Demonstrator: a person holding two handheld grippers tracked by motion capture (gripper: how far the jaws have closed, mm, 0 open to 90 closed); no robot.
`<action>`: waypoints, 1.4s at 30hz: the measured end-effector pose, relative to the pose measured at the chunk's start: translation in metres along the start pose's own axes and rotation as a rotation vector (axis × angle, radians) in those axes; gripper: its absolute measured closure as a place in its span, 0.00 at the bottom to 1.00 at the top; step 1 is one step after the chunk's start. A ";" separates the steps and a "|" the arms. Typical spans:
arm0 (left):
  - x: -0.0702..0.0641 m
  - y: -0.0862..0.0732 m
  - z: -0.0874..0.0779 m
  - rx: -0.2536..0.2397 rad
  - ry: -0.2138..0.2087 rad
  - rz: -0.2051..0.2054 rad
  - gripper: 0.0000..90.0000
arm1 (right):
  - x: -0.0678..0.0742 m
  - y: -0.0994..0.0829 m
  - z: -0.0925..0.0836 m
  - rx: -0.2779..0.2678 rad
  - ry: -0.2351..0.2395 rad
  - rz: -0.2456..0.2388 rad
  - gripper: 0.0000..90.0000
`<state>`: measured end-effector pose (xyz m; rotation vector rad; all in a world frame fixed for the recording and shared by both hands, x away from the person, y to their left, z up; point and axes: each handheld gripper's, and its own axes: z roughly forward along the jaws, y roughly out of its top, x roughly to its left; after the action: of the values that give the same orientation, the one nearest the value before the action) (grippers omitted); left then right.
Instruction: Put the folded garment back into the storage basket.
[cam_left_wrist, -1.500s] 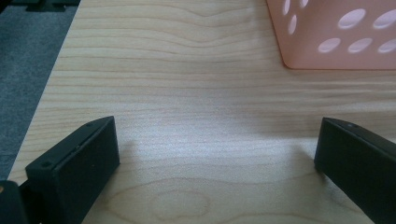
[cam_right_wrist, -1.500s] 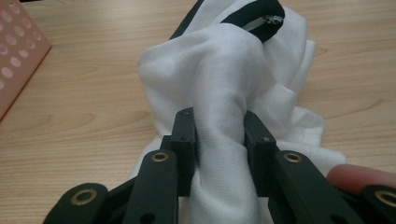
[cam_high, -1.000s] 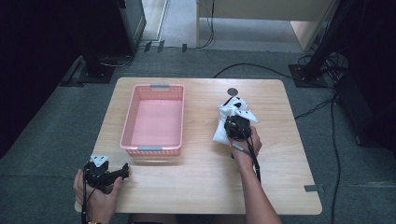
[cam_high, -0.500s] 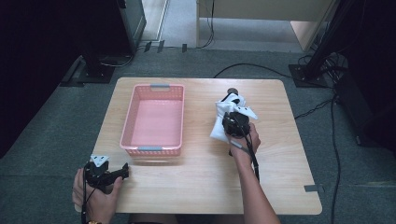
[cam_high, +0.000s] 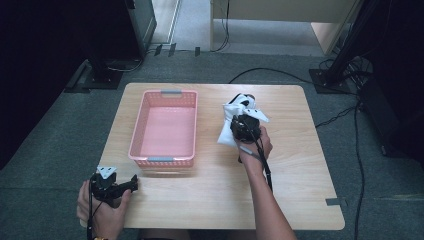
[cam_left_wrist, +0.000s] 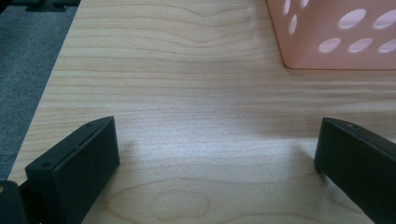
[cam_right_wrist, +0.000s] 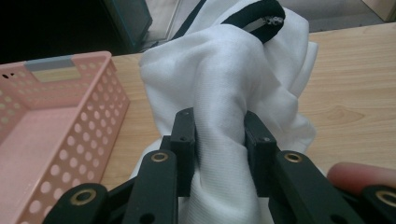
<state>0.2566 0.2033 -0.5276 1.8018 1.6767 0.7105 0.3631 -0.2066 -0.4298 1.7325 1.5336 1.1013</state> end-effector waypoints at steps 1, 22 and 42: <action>0.000 0.000 0.000 0.000 0.000 0.000 0.00 | 0.002 0.001 0.000 -0.001 0.003 -0.002 0.80; 0.000 0.000 0.000 0.000 0.000 0.000 0.00 | 0.046 0.014 0.002 -0.016 0.066 -0.024 0.80; 0.000 0.000 0.000 0.000 0.000 0.000 0.00 | 0.097 0.018 0.009 -0.011 0.149 -0.068 0.80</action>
<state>0.2566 0.2033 -0.5276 1.8019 1.6767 0.7106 0.3804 -0.1134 -0.3993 1.6103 1.6600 1.2249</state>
